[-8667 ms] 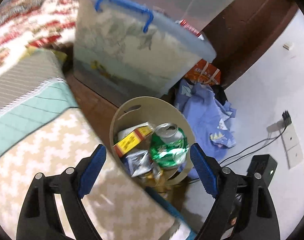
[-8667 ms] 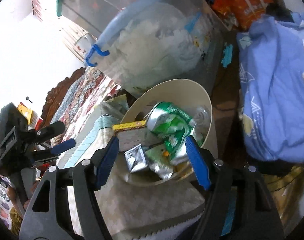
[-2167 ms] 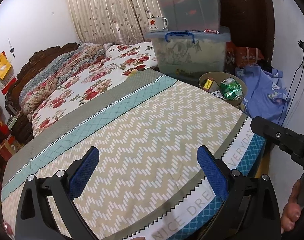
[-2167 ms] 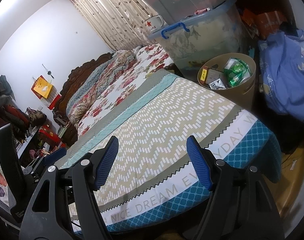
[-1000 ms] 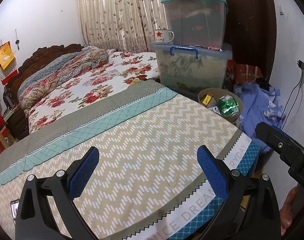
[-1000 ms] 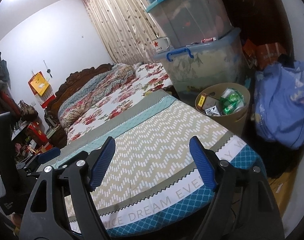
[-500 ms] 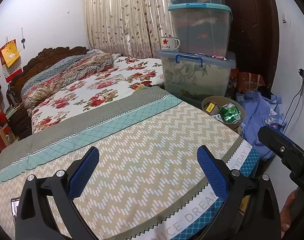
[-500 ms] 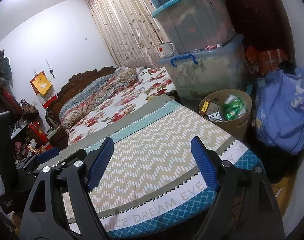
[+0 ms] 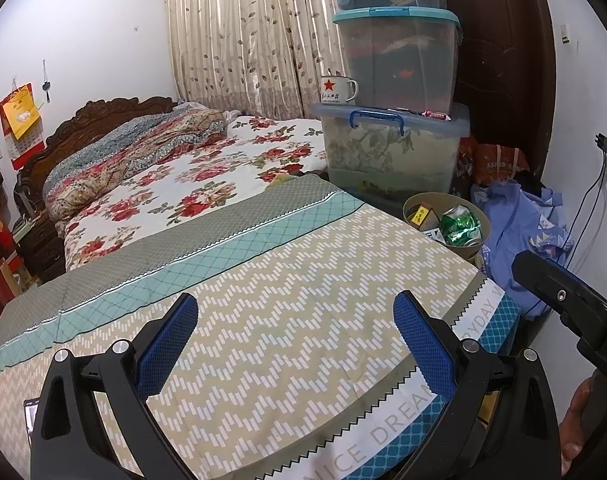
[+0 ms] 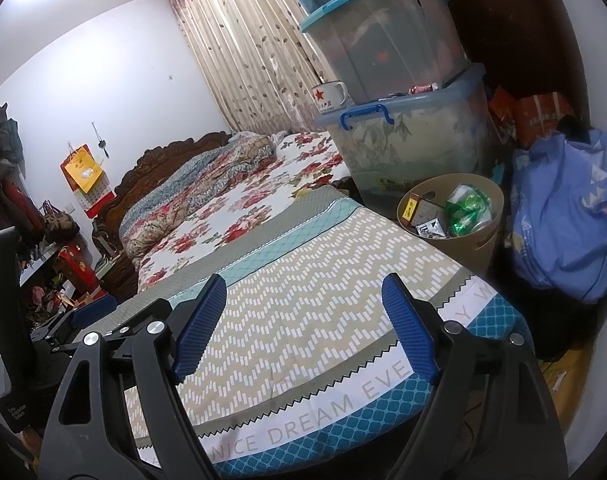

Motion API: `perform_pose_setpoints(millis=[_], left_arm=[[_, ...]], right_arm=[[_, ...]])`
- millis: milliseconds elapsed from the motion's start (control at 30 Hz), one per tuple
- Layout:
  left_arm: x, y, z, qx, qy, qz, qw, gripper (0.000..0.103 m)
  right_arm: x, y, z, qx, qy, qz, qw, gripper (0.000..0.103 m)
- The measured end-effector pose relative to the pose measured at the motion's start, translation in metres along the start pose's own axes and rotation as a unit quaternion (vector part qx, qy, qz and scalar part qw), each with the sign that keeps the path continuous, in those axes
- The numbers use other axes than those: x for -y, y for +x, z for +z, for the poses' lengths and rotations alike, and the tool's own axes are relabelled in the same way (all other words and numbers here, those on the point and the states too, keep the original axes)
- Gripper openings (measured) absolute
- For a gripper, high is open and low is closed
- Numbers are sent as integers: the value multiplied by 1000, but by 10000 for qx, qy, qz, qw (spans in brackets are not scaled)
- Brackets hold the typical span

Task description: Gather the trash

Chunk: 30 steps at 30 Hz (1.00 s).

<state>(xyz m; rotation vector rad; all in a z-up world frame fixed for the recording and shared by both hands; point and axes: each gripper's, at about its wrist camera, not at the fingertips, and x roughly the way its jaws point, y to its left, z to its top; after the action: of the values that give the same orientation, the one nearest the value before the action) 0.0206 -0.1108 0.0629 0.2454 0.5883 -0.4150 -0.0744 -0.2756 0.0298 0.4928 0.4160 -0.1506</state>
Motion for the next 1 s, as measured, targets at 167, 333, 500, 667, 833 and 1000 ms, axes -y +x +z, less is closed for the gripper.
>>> perform_pose_setpoints(millis=[167, 333, 500, 667, 833, 1000], left_arm=[[-1, 1, 0, -26, -51, -9, 10000, 94], [-2, 1, 0, -33, -62, -11, 10000, 94], [-3, 3, -1, -58, -53, -20, 10000, 94], [-2, 4, -2, -59, -50, -24, 10000, 94], [-1, 4, -3, -59, -34, -33, 10000, 94], [0, 4, -3, -61, -34, -32, 10000, 94]], right_arm=[[0, 0, 0, -12, 6, 1, 10000, 80], [0, 0, 0, -17, 11, 3, 10000, 80], [-2, 1, -1, -33, 4, 14, 10000, 80], [-2, 1, -1, -27, 6, 13, 10000, 80], [-2, 1, -1, -30, 12, 9, 10000, 80], [-2, 1, -1, -37, 12, 12, 10000, 80]])
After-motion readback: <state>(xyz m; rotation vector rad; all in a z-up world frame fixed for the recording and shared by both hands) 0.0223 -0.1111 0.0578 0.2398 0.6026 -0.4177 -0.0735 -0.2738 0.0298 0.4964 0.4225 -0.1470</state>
